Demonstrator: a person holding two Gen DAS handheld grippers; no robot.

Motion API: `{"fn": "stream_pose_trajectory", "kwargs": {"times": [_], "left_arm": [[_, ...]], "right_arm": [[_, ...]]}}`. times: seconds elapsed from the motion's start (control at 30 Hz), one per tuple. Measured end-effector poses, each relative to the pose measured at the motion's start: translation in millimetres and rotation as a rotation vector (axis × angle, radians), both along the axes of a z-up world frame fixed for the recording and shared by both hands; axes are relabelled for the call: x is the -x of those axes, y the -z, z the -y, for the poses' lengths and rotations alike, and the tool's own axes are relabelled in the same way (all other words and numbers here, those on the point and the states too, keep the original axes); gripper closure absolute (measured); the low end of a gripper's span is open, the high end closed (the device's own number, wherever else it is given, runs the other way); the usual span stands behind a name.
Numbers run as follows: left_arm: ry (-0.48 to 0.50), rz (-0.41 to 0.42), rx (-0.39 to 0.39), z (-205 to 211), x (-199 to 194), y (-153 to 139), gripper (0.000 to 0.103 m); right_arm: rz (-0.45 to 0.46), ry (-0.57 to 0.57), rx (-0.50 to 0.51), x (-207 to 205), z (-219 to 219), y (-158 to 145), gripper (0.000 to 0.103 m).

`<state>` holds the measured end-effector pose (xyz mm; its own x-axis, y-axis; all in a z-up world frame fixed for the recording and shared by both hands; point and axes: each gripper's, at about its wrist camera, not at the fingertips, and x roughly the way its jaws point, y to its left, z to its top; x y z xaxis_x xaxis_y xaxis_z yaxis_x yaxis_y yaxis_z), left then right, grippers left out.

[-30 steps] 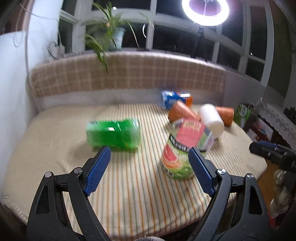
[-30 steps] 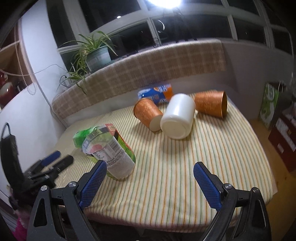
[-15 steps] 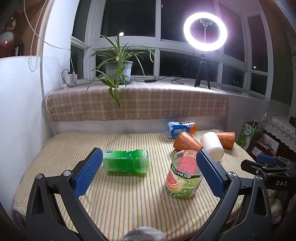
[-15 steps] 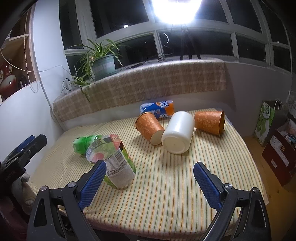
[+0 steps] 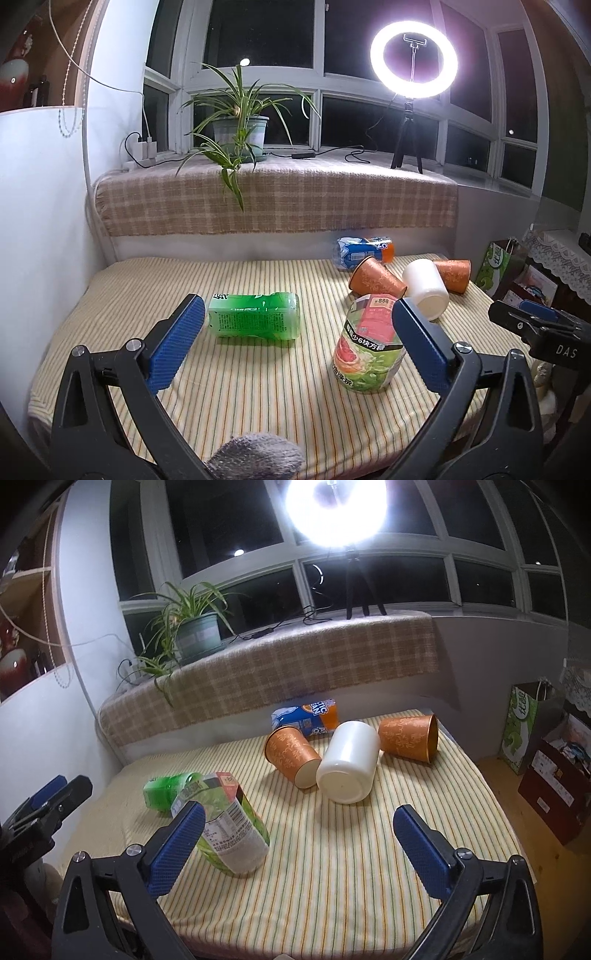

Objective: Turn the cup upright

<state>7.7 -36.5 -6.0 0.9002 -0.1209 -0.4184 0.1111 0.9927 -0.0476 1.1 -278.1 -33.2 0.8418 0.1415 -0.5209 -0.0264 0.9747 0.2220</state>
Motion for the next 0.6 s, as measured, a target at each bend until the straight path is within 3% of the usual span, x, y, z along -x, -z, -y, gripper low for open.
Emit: {"fn": "stream_pose_trajectory", "kwargs": {"times": [0.6], "left_arm": [[-0.001, 0.000, 0.002, -0.4, -0.8, 0.6, 0.000]], "right_arm": [[-0.005, -0.004, 0.009, -2.6, -1.3, 3.2, 0.000]]}}
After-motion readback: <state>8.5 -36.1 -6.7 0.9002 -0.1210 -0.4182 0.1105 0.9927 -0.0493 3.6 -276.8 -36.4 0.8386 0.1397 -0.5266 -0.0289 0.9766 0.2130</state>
